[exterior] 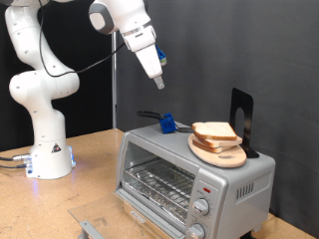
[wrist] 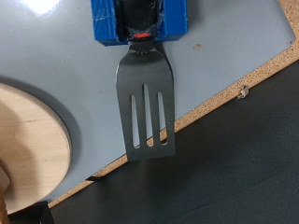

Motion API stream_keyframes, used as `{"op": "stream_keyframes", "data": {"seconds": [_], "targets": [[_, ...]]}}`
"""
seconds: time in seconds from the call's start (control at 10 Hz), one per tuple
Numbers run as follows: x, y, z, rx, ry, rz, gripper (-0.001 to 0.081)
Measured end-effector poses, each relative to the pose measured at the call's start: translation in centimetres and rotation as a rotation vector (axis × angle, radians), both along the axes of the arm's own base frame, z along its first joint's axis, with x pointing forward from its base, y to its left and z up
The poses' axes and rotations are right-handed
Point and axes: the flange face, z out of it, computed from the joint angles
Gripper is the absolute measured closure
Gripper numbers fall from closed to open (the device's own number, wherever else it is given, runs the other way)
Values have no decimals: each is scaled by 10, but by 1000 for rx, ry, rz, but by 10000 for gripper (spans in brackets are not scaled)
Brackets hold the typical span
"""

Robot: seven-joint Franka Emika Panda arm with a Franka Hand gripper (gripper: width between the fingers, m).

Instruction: Make a piece of toast with the oven

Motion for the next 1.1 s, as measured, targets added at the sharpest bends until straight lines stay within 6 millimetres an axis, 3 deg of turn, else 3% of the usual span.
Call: {"op": "stream_keyframes", "data": {"seconds": [0.2,0.5,1.1], "targets": [[0,0,-2,-16,2,12,0],[7,1,-23,-166,-7,15,0],[14,23,-58,-153,-34,15,0]]}}
